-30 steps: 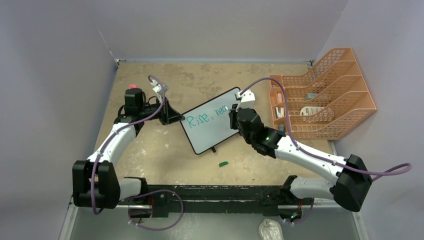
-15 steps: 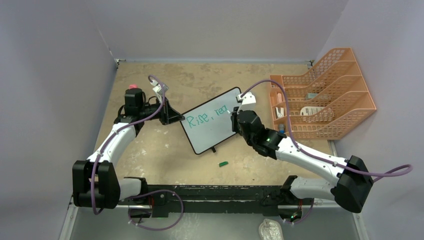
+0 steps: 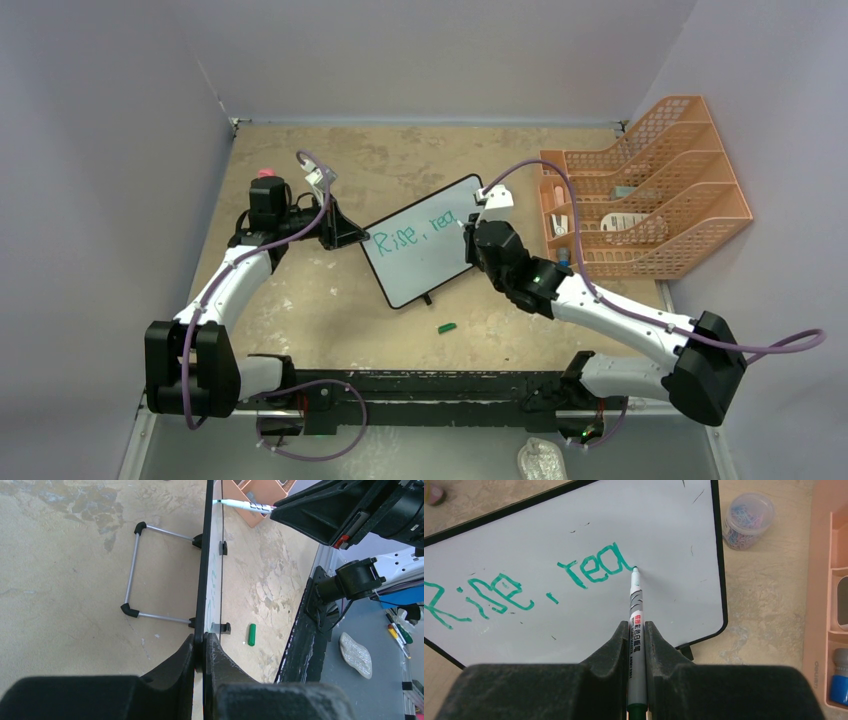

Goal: Write a sentence on the whiteboard

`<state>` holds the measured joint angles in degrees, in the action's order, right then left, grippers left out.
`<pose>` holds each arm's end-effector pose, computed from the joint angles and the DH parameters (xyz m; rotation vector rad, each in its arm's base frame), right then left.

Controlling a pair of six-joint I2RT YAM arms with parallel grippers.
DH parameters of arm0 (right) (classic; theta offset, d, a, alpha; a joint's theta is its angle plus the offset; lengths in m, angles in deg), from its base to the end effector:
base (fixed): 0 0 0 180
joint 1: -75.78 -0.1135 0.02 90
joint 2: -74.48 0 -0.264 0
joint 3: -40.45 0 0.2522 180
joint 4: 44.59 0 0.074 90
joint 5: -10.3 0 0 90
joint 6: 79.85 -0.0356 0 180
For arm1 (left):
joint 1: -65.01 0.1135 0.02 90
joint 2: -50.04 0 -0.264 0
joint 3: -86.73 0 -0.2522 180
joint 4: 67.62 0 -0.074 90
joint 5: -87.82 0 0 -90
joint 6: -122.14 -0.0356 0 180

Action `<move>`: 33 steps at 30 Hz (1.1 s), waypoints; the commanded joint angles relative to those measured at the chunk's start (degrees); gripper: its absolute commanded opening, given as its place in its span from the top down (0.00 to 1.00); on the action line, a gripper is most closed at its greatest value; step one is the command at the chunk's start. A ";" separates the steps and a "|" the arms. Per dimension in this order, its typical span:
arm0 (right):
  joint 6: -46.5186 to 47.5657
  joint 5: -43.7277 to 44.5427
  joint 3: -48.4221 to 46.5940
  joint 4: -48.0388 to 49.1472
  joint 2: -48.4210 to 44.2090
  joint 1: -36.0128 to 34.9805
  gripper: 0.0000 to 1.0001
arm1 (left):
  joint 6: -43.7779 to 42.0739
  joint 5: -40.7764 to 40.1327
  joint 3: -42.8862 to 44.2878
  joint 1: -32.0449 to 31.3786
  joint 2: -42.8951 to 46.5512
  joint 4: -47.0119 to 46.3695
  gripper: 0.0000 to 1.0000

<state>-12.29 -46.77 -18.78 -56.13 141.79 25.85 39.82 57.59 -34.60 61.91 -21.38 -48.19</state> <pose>0.1859 0.1909 0.2867 -0.0643 1.8680 0.3253 0.2576 -0.0448 0.2591 0.5381 1.9645 -1.2115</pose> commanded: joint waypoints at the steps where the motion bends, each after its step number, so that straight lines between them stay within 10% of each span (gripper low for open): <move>1: -0.05 1.79 -0.94 0.83 -2.81 0.28 1.00 | -2.67 -1.81 1.70 -0.04 -0.65 0.31 1.00; 33: 2.93 -0.60 -4.18 4.78 0.52 2.48 1.00 | -2.67 -1.69 1.81 0.02 -0.65 0.39 1.00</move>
<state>-10.14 -46.92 -20.23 -54.12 142.03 27.97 39.82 57.59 -34.60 61.91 -21.38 -48.19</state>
